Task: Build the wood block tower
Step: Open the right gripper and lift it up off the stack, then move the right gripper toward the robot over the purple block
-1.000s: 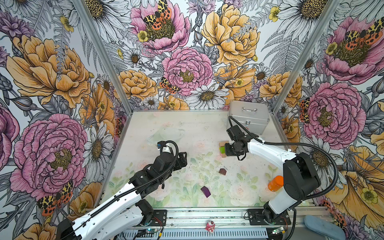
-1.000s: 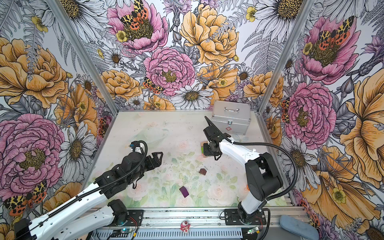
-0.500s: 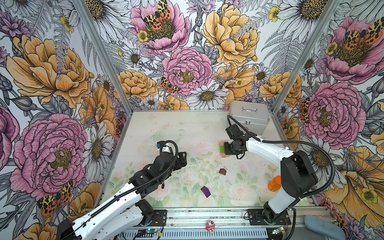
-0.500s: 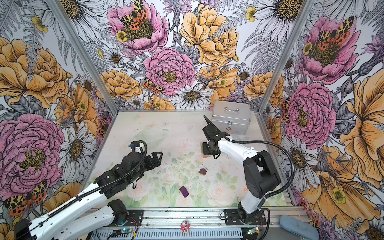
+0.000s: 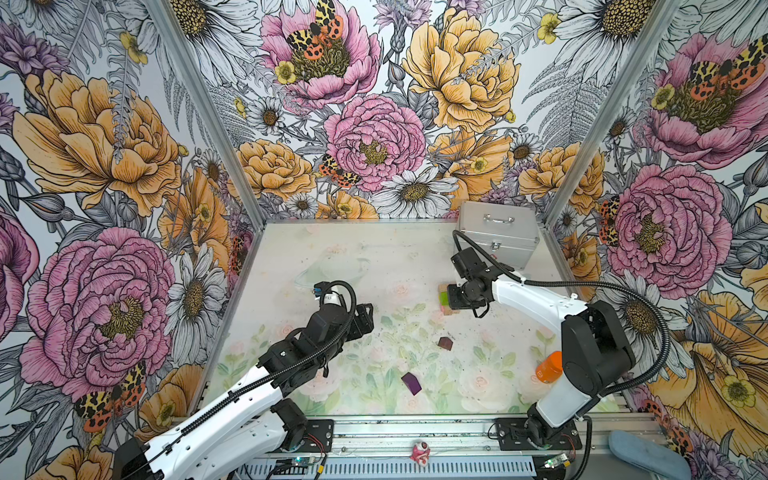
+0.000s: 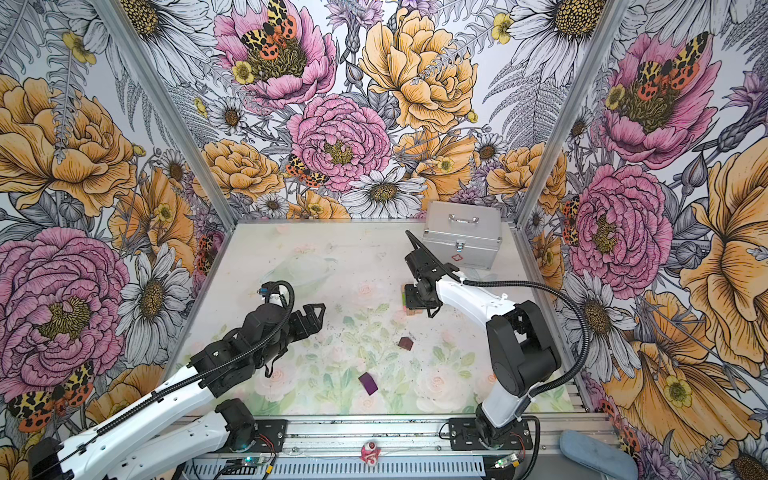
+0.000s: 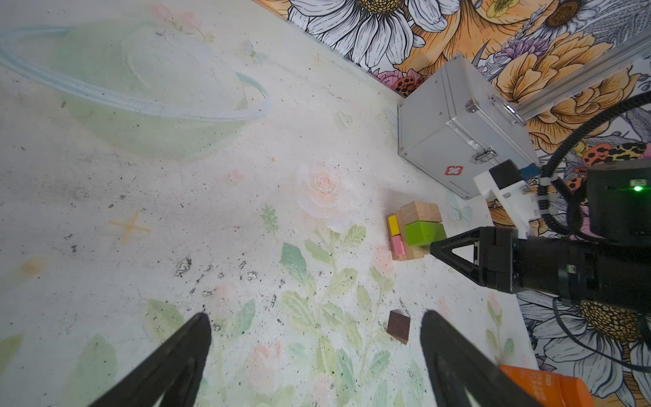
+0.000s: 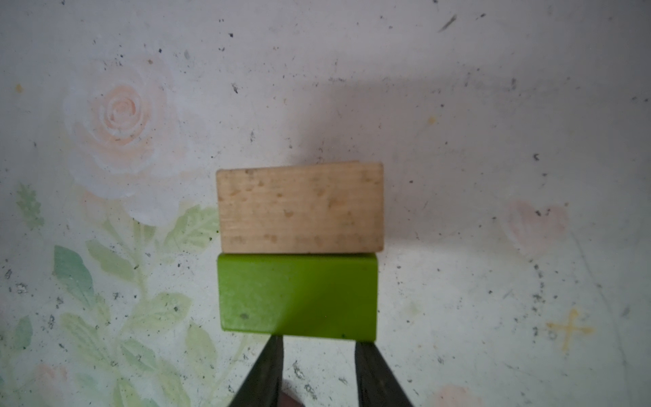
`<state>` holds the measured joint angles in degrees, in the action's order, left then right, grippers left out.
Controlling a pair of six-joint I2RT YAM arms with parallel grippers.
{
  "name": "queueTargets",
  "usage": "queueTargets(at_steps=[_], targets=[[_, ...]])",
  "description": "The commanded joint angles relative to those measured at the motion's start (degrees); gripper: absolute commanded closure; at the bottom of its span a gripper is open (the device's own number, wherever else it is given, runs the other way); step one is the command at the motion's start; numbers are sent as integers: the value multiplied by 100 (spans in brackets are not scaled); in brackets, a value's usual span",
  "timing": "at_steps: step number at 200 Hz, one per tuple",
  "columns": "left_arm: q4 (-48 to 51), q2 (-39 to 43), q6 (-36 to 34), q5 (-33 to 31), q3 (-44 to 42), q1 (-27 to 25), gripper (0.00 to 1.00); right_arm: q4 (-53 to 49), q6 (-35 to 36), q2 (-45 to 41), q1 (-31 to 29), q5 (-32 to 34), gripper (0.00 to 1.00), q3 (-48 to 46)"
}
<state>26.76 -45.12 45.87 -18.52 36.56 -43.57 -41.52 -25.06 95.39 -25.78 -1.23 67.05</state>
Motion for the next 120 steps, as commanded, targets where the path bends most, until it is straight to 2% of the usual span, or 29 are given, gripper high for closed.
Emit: queueTargets(at_steps=[1,42,73,120], targets=[[4,17,-91,138,150,34,6,-75,115,-68,50,40,63,160],[-2,26,-68,63,167,-49,6,-488,100,-754,8,-44,58,111],[-38,-58,-90,25,185,-120,6,-664,80,-1388,-66,-83,51,-84],[-28,91,-37,-224,17,-609,2,-671,-25,-1934,-235,-87,44,-553]])
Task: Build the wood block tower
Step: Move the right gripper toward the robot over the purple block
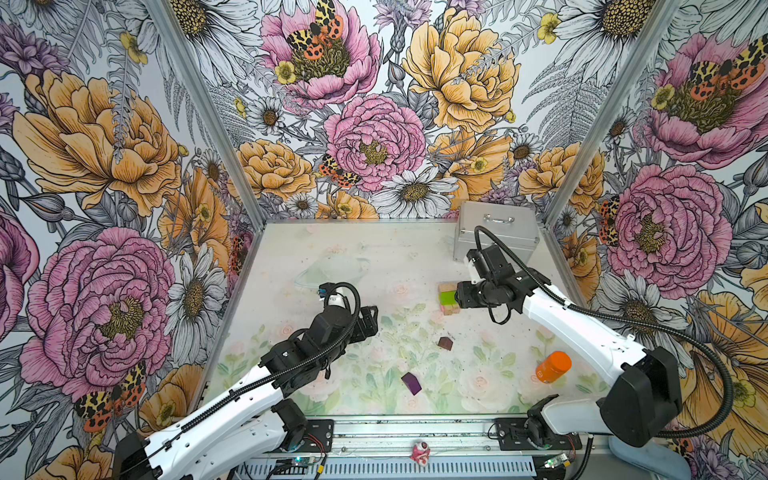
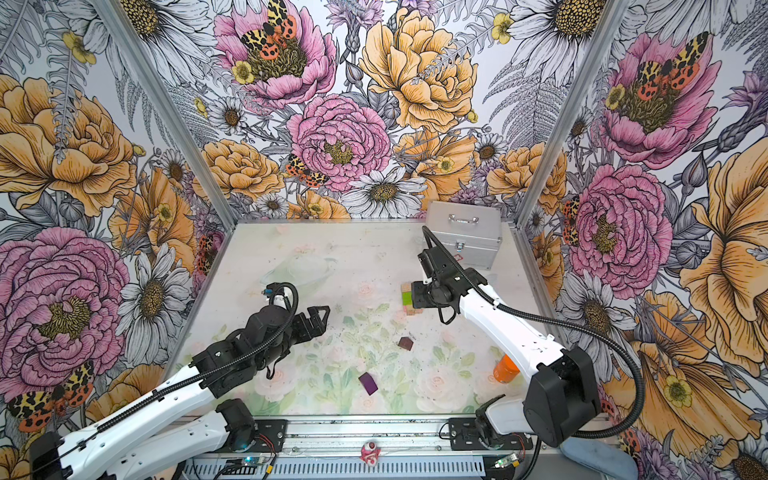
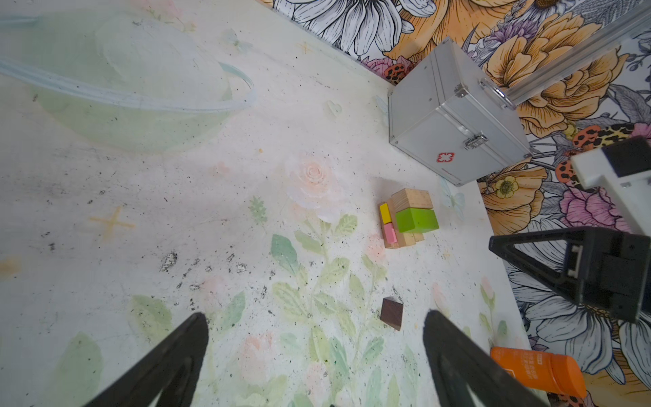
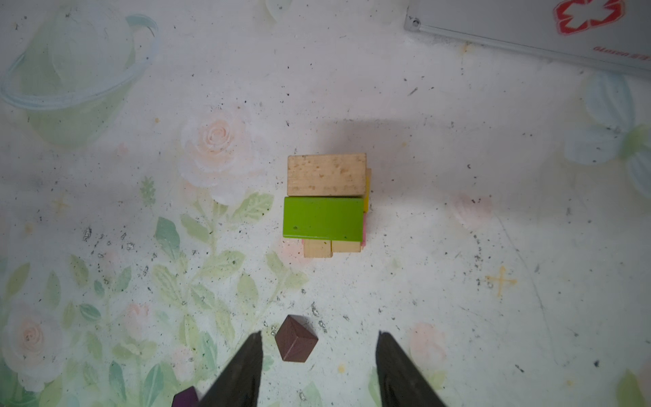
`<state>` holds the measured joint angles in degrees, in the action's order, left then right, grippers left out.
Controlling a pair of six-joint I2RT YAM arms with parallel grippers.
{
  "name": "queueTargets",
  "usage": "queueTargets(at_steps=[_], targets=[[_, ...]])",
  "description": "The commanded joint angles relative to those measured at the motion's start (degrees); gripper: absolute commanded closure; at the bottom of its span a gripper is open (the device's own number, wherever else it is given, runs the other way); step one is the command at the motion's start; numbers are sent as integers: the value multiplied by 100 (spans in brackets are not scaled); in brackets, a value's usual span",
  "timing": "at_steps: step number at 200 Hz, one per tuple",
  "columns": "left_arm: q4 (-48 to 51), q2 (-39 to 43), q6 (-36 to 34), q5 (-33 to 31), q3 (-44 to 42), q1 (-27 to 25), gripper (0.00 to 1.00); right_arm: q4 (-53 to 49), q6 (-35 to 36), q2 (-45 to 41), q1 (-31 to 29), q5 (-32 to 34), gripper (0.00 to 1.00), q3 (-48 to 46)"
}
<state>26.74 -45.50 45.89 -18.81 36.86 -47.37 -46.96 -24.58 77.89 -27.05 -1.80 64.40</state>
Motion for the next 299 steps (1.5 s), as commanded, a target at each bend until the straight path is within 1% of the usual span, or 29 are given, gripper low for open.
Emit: queueTargets(at_steps=[1,26,50,64,101,120,135,146,192,213,231,277,299], targets=[[-27,137,-38,-199,-22,-242,2,-128,-78,-194,-113,-31,44,-297],[11,331,130,-402,-214,-591,2,-121,-133,-504,-319,-14,41,-597],[171,520,288,-756,-367,-1020,1,-120,-183,-813,-587,44,35,-884],[267,628,395,-943,-453,-1240,1,-116,-264,-991,-726,84,33,-1038],[396,855,650,-1202,-632,-1594,1,-14,-315,-1409,-966,110,32,-1619],[509,880,702,-1278,-628,-1708,1,175,-249,-1545,-1055,-6,31,-1867],[596,858,718,-1308,-599,-1734,1,348,-214,-1538,-1083,-122,31,-1955],[613,849,722,-1310,-609,-1753,1,442,-163,-1442,-1086,-50,30,-1990],[613,927,819,-1328,-736,-1821,1,879,138,-706,-1128,151,30,-2006],[672,1013,782,-1353,-758,-1819,1,1107,287,-493,-1145,107,28,-2037],[769,1066,743,-1420,-749,-1803,1,1256,350,-318,-1165,27,24,-2037],[815,1196,573,-1268,-774,-1560,1,1382,477,178,-1215,13,22,-1860],[815,1277,499,-1143,-812,-1399,1,1316,368,288,-1439,16,22,-1683]])
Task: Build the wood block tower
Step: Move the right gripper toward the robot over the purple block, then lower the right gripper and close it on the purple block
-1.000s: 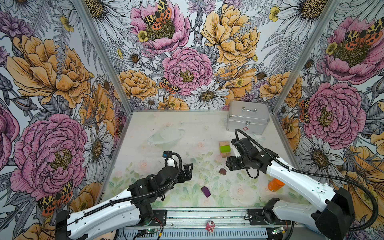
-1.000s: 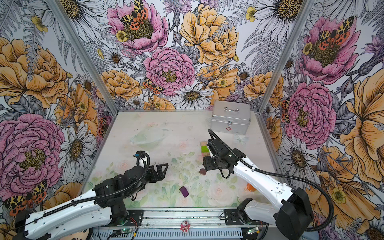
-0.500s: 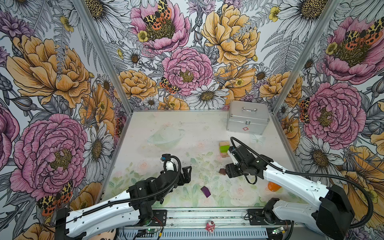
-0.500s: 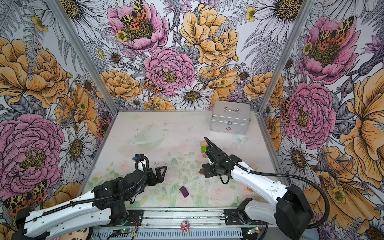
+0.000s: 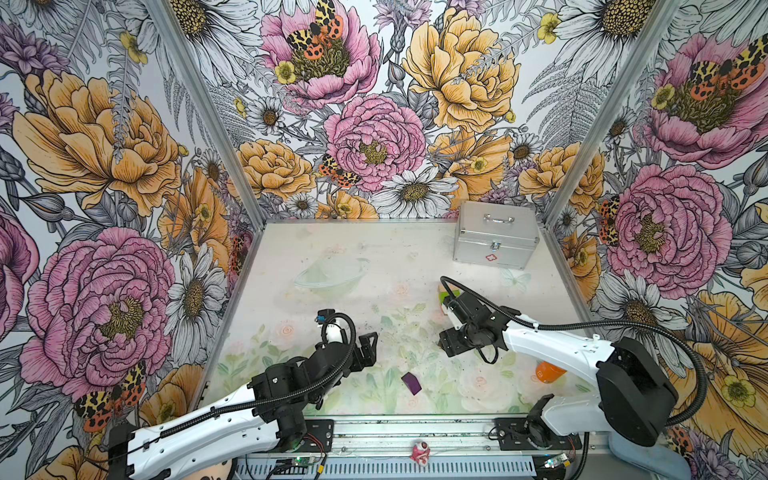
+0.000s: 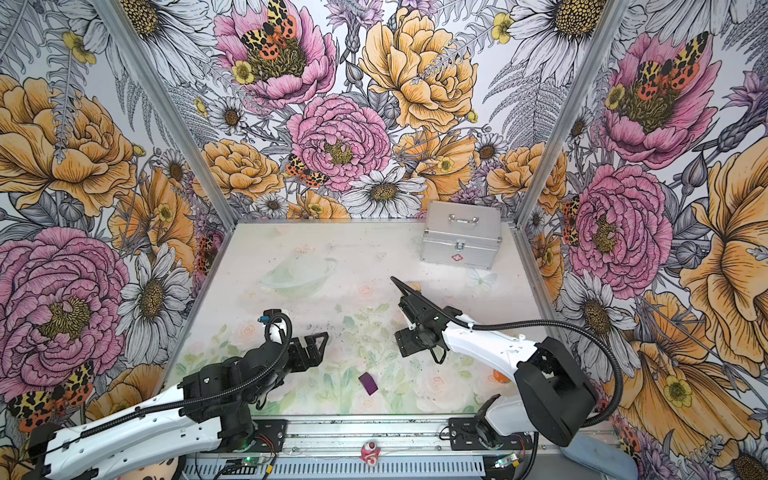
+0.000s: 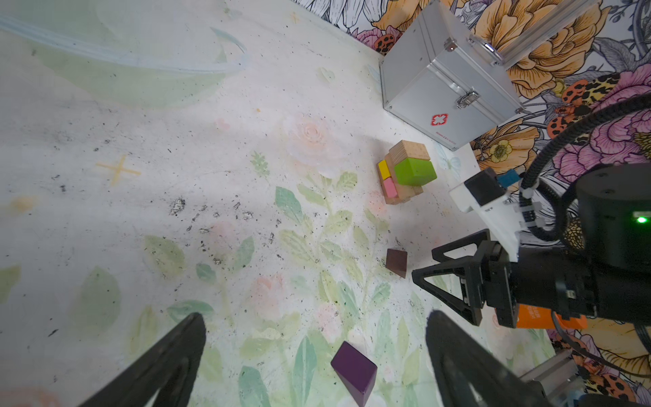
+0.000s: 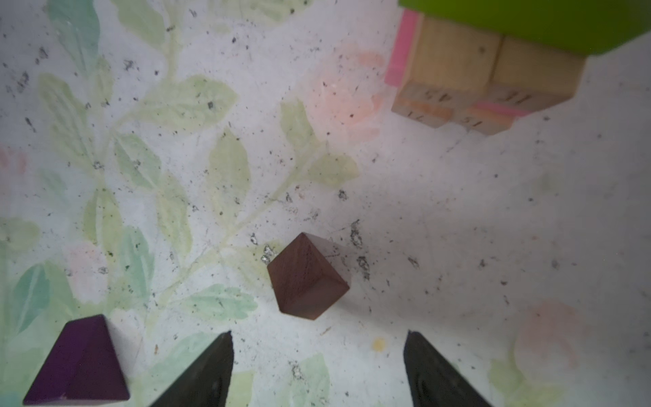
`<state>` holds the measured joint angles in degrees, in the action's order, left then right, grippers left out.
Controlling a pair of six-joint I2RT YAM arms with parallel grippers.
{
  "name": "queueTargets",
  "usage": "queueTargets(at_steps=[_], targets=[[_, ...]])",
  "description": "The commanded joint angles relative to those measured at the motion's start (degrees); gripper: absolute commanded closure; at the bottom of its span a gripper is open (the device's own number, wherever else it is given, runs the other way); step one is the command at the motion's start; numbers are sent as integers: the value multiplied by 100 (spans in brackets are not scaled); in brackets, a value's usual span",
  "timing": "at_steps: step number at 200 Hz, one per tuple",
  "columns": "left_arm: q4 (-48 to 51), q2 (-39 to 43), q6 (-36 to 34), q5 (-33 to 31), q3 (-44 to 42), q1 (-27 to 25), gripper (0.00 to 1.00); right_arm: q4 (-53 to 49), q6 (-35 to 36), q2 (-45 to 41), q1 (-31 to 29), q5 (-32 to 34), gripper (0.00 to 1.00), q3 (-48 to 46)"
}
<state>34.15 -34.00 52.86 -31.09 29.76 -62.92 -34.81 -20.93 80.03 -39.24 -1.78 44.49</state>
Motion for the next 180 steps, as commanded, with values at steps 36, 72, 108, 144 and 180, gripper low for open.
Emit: queueTargets(at_steps=[36,72,108,144,180], targets=[[199,392,-176,87,-244,333,1,-252,-415,-3,-1047,228,25,742],[450,848,-59,224,-449,594,1,-246,-956,-235,-1777,310,34,699],[698,1360,18,218,-541,666,1,-156,-1272,-9,-2372,567,37,635],[888,1544,35,222,-506,668,1,-1,-1388,356,-2774,678,39,739],[924,1554,48,245,-507,665,1,121,-1427,629,-2956,612,39,815]])
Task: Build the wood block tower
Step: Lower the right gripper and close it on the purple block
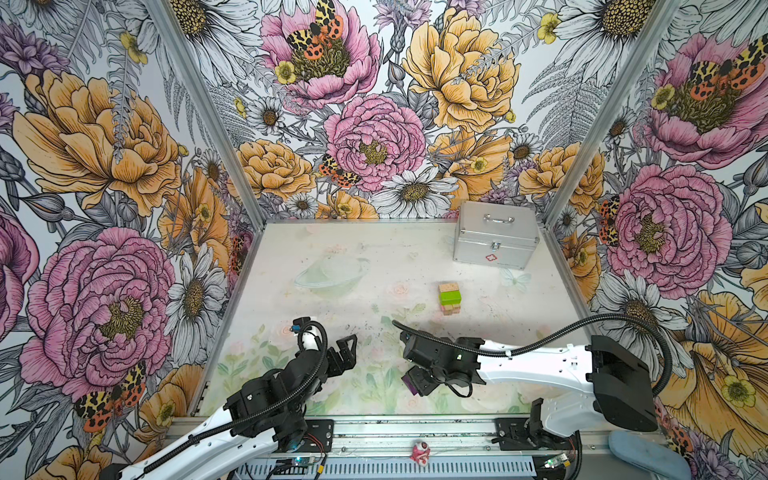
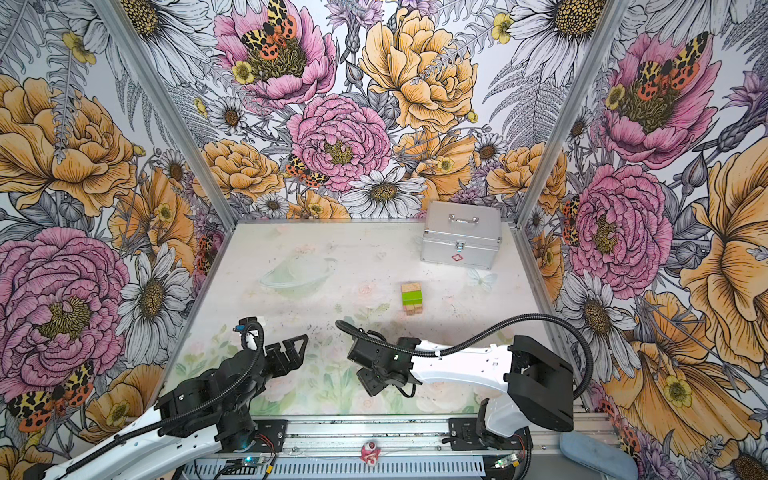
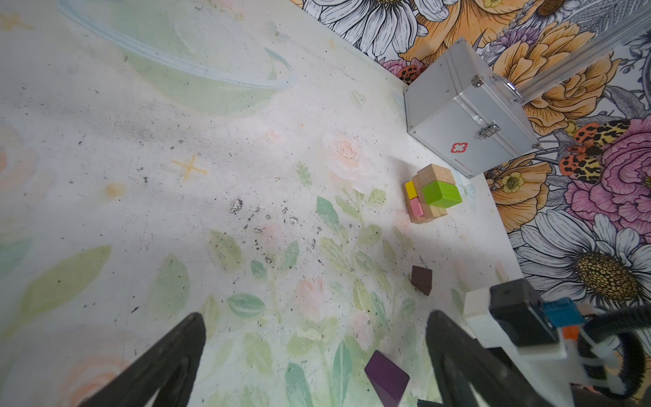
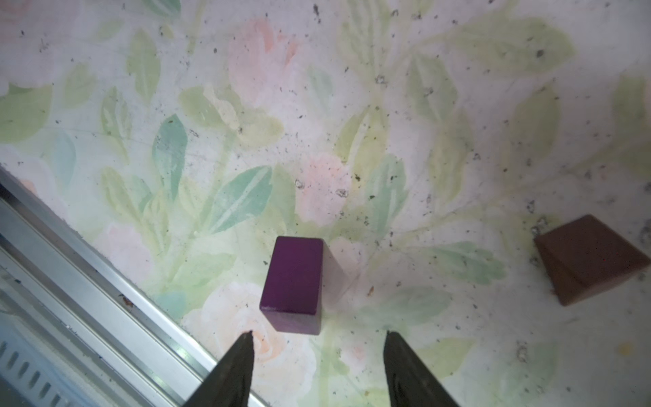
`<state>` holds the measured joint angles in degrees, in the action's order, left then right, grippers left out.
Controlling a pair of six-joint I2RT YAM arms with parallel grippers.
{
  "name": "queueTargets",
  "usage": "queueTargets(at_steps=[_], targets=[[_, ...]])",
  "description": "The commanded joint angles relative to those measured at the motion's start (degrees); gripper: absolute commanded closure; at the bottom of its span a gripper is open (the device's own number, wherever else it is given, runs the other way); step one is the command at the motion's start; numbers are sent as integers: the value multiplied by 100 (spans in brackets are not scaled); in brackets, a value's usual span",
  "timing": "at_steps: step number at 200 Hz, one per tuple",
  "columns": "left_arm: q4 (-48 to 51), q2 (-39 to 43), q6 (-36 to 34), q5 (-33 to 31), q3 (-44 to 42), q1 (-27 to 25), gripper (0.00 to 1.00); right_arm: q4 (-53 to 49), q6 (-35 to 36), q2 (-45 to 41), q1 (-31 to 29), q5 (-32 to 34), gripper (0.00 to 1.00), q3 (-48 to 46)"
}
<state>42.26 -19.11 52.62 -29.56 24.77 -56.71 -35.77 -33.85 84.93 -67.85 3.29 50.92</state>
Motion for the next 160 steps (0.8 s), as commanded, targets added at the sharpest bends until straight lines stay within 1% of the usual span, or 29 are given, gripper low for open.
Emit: queueTargets(at_steps=[1,63,111,160], targets=[[114,66,77,96,-13,36,1,218,-137,148,-95,103,39,173],[130,74,68,56,-29,54,1,348,-166,491,-161,69,40,241],[204,140,73,22,-34,52,1,417,-148,762,-174,33,45,305],[255,204,77,9,-43,69,1,417,-120,919,-171,84,54,380]])
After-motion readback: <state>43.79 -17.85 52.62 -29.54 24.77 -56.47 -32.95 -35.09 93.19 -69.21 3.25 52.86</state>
